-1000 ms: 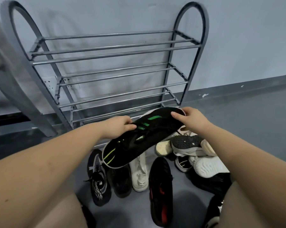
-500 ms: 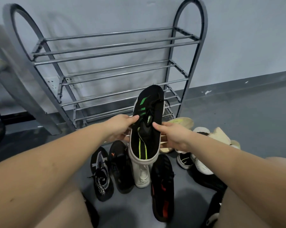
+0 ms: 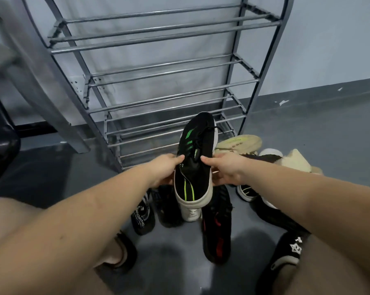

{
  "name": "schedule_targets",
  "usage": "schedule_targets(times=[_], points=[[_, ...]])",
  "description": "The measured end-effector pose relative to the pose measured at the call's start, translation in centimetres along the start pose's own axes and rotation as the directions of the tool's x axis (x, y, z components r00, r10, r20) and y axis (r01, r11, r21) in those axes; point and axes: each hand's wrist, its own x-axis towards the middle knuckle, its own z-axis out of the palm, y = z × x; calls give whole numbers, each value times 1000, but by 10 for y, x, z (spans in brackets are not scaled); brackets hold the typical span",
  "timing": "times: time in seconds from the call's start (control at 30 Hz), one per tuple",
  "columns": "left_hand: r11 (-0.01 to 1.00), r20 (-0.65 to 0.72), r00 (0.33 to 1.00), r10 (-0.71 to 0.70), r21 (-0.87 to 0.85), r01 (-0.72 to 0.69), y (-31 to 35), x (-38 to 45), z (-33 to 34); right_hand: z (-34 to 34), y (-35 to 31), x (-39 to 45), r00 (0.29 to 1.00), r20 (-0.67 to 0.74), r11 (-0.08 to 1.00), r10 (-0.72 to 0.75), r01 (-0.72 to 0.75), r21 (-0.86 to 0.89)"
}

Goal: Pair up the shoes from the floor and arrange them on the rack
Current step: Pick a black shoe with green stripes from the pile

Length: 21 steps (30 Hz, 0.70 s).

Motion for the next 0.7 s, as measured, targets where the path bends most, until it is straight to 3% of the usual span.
schedule_targets(times=[0.07,0.13,0.23,0.33,0.43,0.53,0.7], points=[[998,-10,1000,-20,-60,20,-20,4,0,5,21,11,999,-10,999,33,-33,31],[1000,-53,999,-11,1,11,-39,8,-5,9,41,21,998,-10,992,67,-65,106],[964,-79,997,-3,266,23,-69,12,-21,0,58,31,992,-89,977,93,-73,200],[851,-13,998,-65,522,62,-93,7,-28,-21,67,37,955,-247,966,167,-108,234],[751,69,988,-136,657,57,-104,2,-24,-35,74,40,939,-262,974,223,-200,111],[699,123,969,-212,713,63,-116,4,-19,-28,91,46,935,-202,935,291,-323,-147],[532,134,932,-337,844,71,-132,7,-20,-2,129,55,941,-203,852,269,-331,-405]])
